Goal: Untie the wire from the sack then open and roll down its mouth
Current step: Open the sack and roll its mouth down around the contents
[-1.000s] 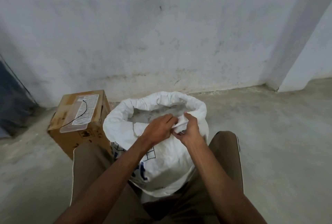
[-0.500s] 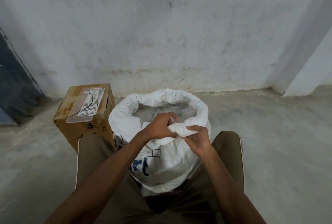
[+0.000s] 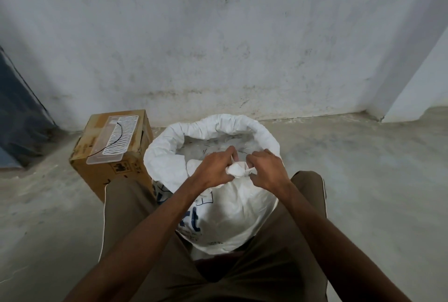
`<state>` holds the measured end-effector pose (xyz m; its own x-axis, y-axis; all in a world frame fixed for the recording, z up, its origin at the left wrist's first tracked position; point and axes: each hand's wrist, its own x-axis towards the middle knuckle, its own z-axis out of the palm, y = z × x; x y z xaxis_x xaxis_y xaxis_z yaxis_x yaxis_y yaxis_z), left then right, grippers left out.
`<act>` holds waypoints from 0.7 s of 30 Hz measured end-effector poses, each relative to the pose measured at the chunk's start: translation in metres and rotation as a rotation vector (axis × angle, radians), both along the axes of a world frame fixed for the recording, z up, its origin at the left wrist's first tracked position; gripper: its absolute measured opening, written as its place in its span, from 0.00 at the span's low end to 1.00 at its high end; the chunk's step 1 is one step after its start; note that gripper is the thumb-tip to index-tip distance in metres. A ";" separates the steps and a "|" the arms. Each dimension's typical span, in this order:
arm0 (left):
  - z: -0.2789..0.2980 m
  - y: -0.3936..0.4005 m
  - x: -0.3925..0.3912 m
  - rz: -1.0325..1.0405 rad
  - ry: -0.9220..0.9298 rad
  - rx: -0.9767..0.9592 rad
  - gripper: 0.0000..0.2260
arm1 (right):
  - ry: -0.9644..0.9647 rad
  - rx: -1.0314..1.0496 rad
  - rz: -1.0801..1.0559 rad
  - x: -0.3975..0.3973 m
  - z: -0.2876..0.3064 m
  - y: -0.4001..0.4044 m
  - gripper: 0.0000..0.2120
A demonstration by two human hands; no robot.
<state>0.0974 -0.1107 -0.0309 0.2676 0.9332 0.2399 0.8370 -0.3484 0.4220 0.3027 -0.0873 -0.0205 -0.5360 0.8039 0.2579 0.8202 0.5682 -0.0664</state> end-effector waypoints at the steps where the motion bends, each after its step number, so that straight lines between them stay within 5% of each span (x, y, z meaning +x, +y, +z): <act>1: 0.000 -0.002 -0.008 -0.033 -0.032 -0.086 0.29 | -0.018 0.011 0.010 -0.002 -0.002 0.001 0.09; 3: -0.002 -0.004 -0.026 -0.031 -0.014 -0.173 0.32 | -0.011 0.088 0.066 0.000 -0.008 0.004 0.11; 8: -0.013 -0.009 -0.033 -0.037 0.110 -0.241 0.20 | 0.039 0.340 0.260 -0.003 -0.022 -0.001 0.16; 11: -0.014 -0.008 -0.022 0.002 0.182 -0.149 0.09 | 0.025 0.161 0.189 -0.006 -0.018 0.004 0.22; 15: -0.012 -0.004 -0.022 0.047 0.278 0.004 0.10 | -0.098 -0.187 0.047 -0.010 -0.006 0.012 0.39; 21: -0.023 -0.019 -0.021 -0.149 0.298 0.266 0.10 | -0.237 -0.203 0.064 -0.030 -0.013 0.008 0.26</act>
<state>0.0767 -0.1294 -0.0539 0.4889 0.7951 0.3588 0.8410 -0.5389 0.0483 0.2730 -0.0792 -0.0339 -0.6129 0.7890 -0.0422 0.7896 0.6136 0.0049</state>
